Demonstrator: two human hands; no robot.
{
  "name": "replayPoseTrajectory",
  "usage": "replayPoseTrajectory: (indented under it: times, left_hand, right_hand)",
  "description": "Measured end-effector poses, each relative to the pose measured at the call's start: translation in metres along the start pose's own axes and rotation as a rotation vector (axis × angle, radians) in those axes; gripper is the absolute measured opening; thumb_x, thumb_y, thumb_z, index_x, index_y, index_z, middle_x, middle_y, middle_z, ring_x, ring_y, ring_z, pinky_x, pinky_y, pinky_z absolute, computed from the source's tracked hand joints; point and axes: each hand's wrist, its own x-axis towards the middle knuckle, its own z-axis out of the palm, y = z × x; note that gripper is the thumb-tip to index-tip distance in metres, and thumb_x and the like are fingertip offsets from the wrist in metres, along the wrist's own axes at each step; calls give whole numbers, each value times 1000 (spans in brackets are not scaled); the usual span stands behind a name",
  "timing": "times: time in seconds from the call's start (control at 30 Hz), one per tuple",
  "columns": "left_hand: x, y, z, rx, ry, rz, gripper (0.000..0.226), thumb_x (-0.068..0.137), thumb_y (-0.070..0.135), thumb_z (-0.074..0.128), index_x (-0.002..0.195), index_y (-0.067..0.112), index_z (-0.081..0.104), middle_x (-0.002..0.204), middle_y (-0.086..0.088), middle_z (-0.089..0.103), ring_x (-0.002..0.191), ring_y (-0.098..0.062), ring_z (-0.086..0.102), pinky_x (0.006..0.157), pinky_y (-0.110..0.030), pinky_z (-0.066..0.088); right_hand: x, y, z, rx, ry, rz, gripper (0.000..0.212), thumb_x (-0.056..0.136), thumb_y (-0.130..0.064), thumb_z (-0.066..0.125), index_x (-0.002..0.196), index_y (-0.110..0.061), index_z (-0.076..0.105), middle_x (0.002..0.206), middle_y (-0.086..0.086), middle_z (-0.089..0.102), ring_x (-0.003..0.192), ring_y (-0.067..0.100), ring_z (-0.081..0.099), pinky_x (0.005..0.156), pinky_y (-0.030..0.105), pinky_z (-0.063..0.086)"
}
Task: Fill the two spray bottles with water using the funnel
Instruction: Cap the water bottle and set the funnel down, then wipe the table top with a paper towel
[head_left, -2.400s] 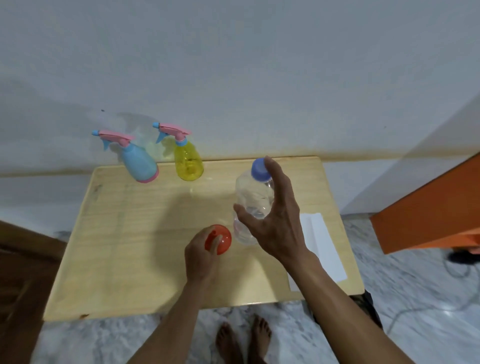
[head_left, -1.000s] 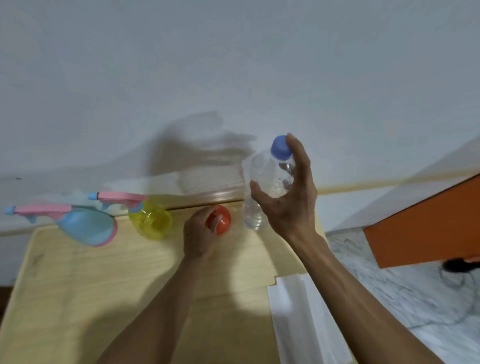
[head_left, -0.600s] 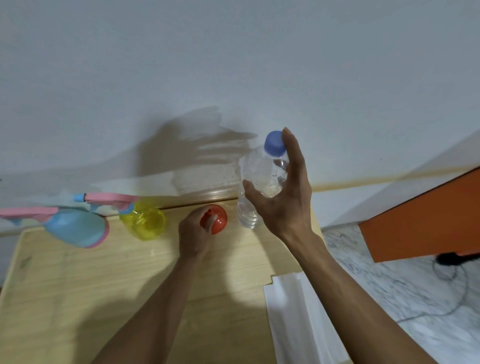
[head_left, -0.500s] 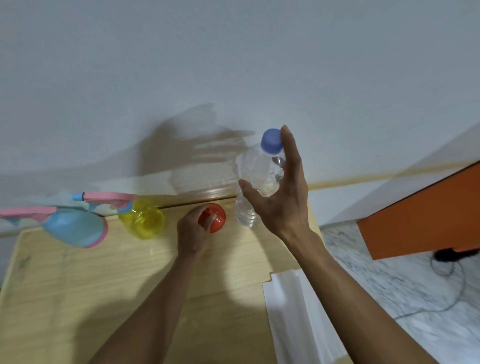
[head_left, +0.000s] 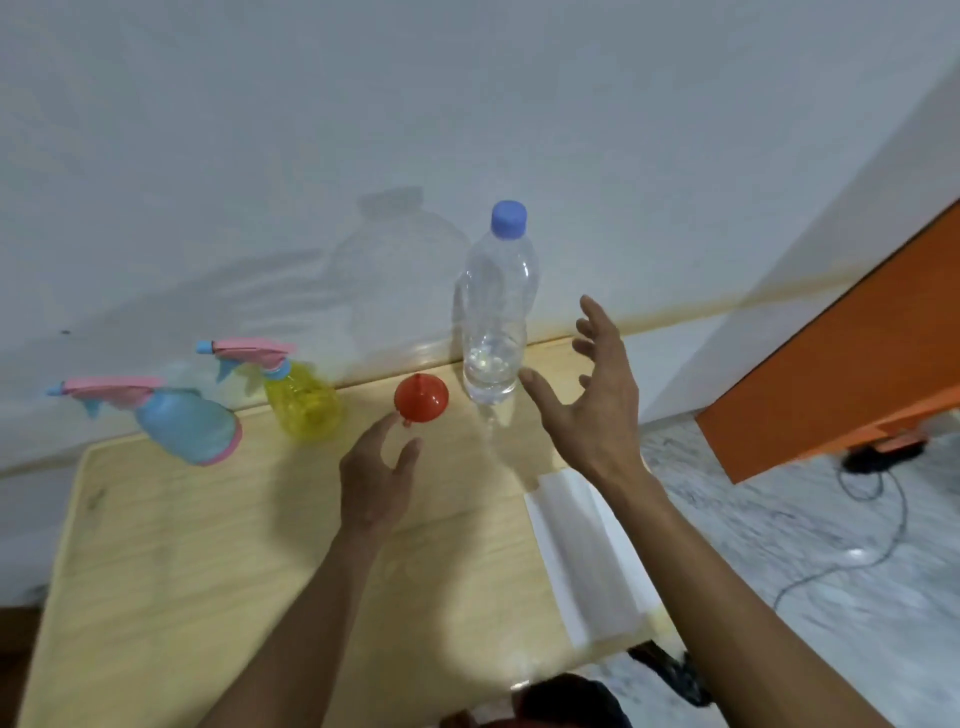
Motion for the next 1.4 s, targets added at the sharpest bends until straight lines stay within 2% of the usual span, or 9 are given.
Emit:
replayPoseTrajectory:
  times: [0.17, 0.3, 0.47, 0.63, 0.77, 0.83, 1.03, 1.2, 1.4]
  left_hand:
    - [-59, -6, -7, -6, -84, 6, 42, 89, 25, 73, 129, 17, 64, 131, -6, 65, 118, -21, 63, 99, -42, 52]
    - [-102, -3, 1, -9, -176, 35, 40, 87, 22, 75, 126, 19, 67, 130, -7, 66, 116, -23, 63, 98, -40, 51]
    - [-124, 13, 26, 61, -303, 185, 37, 88, 21, 74, 123, 10, 68, 127, -10, 67, 117, -26, 63, 102, -30, 42]
    - [-119, 32, 57, 126, -412, 323, 35, 89, 17, 71, 123, 9, 67, 125, -10, 68, 115, -30, 63, 101, -36, 45]
    - [-104, 44, 87, 194, -483, 420, 37, 91, 19, 68, 128, 15, 64, 131, -6, 64, 120, -28, 58, 102, -34, 43]
    - [-96, 51, 102, 226, -499, 422, 38, 93, 22, 67, 131, 18, 63, 136, -6, 60, 126, -26, 53, 104, -34, 41]
    - [-75, 63, 141, 351, -547, 608, 35, 86, 16, 74, 121, 20, 71, 135, -14, 61, 124, -35, 57, 100, -50, 49]
    - [-64, 65, 157, 403, -593, 698, 28, 86, 25, 61, 110, 24, 75, 137, -11, 60, 128, -32, 54, 96, -59, 47]
    - [-60, 68, 158, 387, -634, 704, 8, 89, 24, 69, 89, 27, 77, 140, -1, 58, 135, -26, 47, 101, -64, 37]
  right_hand:
    - [-78, 36, -25, -99, 32, 76, 40, 91, -25, 75, 129, -21, 63, 120, -9, 62, 106, 8, 59, 93, 41, 53]
    - [-139, 68, -46, -156, 76, 253, 22, 95, -22, 69, 116, -15, 72, 108, -6, 72, 100, 13, 66, 88, 36, 54]
    - [-187, 103, -61, -205, 96, 400, 21, 99, -20, 64, 116, -10, 73, 107, 2, 74, 101, 18, 65, 86, 32, 50]
    - [-196, 127, -51, -296, 74, 454, 26, 97, -31, 67, 118, -16, 72, 109, -3, 72, 111, 20, 60, 81, 30, 47]
    - [-189, 140, -41, -379, 94, 437, 28, 93, -34, 72, 114, -16, 74, 113, 1, 74, 112, 28, 60, 85, 45, 54]
    - [-186, 148, -35, -452, 95, 417, 27, 90, -36, 76, 110, -18, 77, 110, 2, 75, 106, 33, 63, 79, 48, 55]
    - [-181, 167, -21, -597, 115, 348, 21, 78, -40, 87, 91, -24, 81, 95, -4, 72, 87, 29, 65, 64, 39, 50]
    - [-178, 173, -18, -588, 164, 320, 14, 83, -35, 73, 81, -24, 80, 91, -5, 70, 83, 29, 63, 62, 36, 45]
    - [-178, 179, -27, -441, 159, 379, 7, 85, -29, 80, 86, -23, 80, 95, -5, 72, 88, 28, 62, 64, 39, 49]
